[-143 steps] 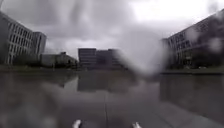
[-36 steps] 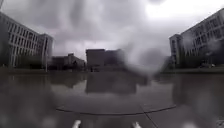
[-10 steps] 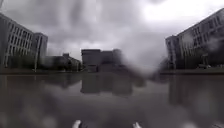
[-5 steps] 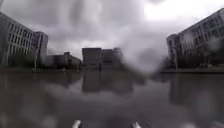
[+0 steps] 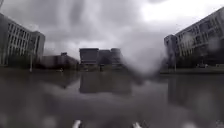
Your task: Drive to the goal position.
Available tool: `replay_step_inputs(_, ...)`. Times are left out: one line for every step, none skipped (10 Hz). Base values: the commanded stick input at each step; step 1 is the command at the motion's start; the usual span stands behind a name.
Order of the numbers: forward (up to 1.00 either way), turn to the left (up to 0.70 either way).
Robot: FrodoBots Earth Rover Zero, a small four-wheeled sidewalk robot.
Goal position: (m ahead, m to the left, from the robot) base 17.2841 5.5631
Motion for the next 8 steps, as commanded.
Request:
replay_step_inputs(0.7, 0.0)
replay_step_inputs(0.7, 0.0)
replay_step_inputs(0.7, 0.0)
replay_step_inputs(0.7, 0.0)
replay_step_inputs(0.7, 0.0)
replay_step_inputs(0.7, 0.0)
replay_step_inputs(0.7, 0.0)
replay_step_inputs(0.7, 0.0)
